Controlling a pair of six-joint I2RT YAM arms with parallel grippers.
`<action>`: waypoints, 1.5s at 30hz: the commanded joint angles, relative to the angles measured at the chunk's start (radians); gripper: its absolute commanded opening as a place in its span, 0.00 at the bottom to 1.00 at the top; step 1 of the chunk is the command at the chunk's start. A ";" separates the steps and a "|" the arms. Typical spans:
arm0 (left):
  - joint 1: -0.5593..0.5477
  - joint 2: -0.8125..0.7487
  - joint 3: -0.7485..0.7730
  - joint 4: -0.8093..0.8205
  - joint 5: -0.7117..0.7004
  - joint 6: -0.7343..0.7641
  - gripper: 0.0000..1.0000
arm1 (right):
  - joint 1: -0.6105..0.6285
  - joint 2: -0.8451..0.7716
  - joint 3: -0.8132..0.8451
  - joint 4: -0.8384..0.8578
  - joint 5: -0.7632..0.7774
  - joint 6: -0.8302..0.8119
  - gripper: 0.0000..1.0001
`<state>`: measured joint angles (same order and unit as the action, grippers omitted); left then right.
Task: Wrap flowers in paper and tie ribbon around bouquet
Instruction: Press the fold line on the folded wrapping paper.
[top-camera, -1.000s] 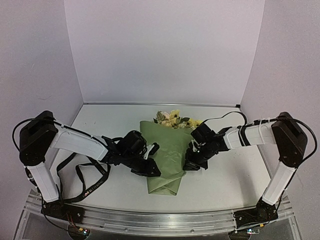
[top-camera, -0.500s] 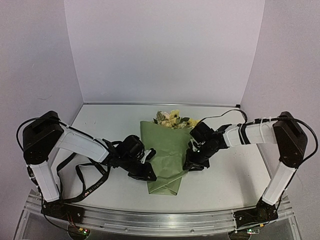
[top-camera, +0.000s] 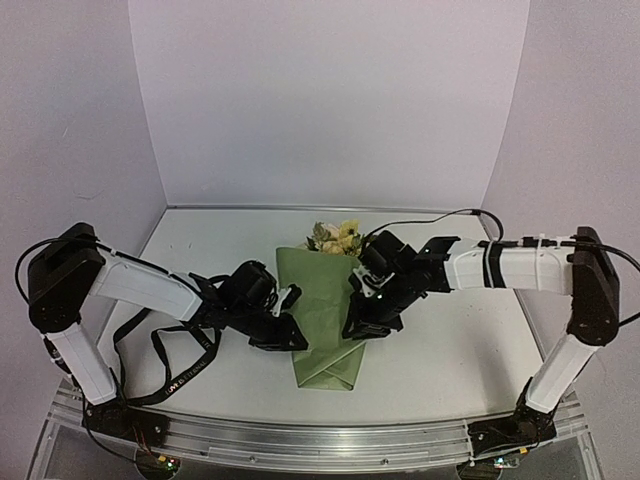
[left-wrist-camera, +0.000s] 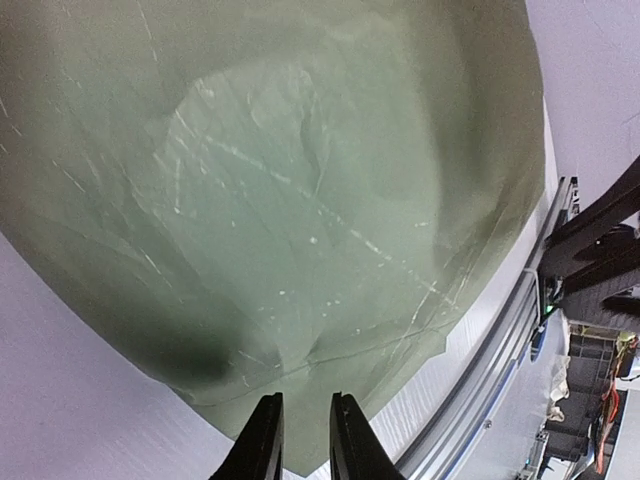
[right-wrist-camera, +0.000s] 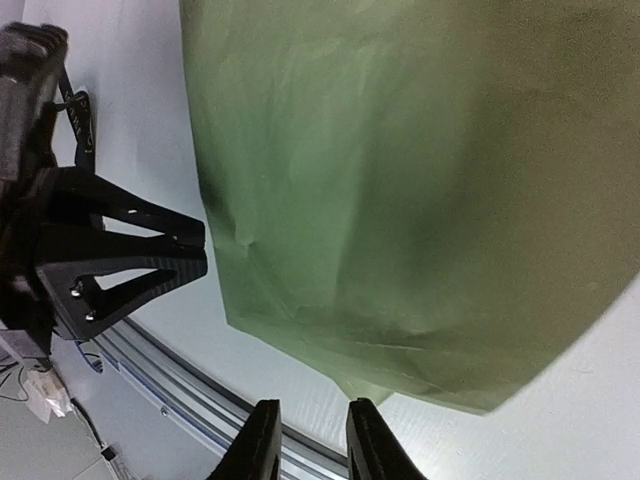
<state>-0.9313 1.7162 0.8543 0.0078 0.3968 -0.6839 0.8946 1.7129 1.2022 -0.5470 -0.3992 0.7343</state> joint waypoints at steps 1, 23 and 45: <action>0.031 -0.055 0.009 0.014 0.005 -0.010 0.19 | 0.016 0.116 0.050 0.130 -0.033 0.072 0.20; 0.120 0.004 0.005 0.100 0.249 -0.015 0.21 | 0.070 0.200 -0.072 0.319 -0.071 0.118 0.14; 0.109 0.178 0.028 0.087 0.220 -0.119 0.30 | 0.070 0.230 -0.150 0.387 -0.053 0.094 0.15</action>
<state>-0.8238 1.8667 0.8550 0.1135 0.6732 -0.7698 0.9595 1.9320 1.0769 -0.1409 -0.4736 0.8487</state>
